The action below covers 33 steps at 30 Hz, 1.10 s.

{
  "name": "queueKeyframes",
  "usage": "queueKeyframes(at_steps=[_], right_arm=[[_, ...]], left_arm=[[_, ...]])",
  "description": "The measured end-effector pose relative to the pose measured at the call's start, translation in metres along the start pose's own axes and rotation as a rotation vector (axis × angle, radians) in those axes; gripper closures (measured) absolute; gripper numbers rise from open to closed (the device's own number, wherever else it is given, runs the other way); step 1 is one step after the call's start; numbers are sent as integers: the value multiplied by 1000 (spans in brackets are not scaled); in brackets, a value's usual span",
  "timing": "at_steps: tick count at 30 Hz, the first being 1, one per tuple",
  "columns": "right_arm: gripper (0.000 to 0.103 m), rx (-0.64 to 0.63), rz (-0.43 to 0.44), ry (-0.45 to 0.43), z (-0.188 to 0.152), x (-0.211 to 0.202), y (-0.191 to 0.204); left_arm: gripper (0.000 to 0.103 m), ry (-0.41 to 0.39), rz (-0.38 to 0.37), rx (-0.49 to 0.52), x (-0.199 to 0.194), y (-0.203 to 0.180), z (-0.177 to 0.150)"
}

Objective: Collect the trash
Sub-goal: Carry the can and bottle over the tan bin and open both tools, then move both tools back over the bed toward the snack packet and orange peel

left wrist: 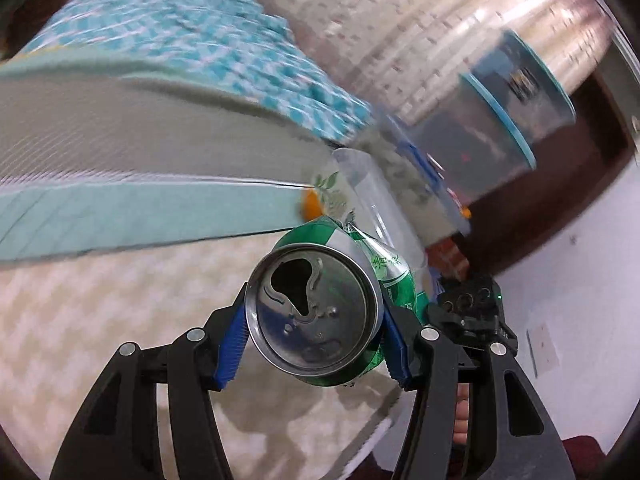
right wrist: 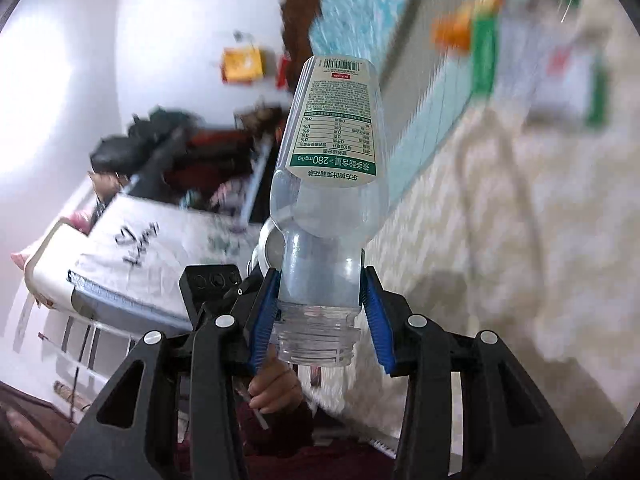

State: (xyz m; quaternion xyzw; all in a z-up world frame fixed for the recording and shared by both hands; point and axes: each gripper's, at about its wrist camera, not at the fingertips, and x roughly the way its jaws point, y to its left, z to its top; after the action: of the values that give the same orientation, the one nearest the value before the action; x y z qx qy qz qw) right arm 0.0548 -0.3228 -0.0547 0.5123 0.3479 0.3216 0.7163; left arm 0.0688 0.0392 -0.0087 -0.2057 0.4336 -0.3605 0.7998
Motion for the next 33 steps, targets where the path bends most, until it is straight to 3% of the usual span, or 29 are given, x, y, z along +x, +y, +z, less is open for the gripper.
queueKeyframes(at_steps=[2,5,8,12,16,19,21,23,24,27,29,33], right_arm=[[59,-3,-28,-118,9,-39,-4],[59,-3,-171,-320,22,-117,-17],[59,45,-302,-426,30,-180,-36],[59,153,-397,-471,49,-231,-65],[58,250,-446,-443,73,-261,-90],[58,267,-495,-435,85,-258,-91],[50,261,-538,-462,93,-262,-90],[29,202,-579,-508,100,-269,-83],[29,174,-597,-532,100,-268,-84],[29,75,-650,-641,95,-283,-71],[29,39,-644,-713,87,-289,-63],[31,35,-643,-754,82,-288,-66]], left_arm=[[49,36,-27,77,33,-35,18],[49,105,-79,166,91,-85,39],[49,185,-132,217,157,-130,53],[49,291,-153,273,258,-190,65],[49,372,-85,305,350,-226,67],[49,405,-34,302,395,-234,66],[49,410,9,318,416,-237,65],[47,418,53,336,436,-241,62],[40,429,73,341,445,-244,60],[38,464,81,345,454,-248,52],[35,461,50,362,445,-253,48],[34,440,0,371,412,-259,42]])
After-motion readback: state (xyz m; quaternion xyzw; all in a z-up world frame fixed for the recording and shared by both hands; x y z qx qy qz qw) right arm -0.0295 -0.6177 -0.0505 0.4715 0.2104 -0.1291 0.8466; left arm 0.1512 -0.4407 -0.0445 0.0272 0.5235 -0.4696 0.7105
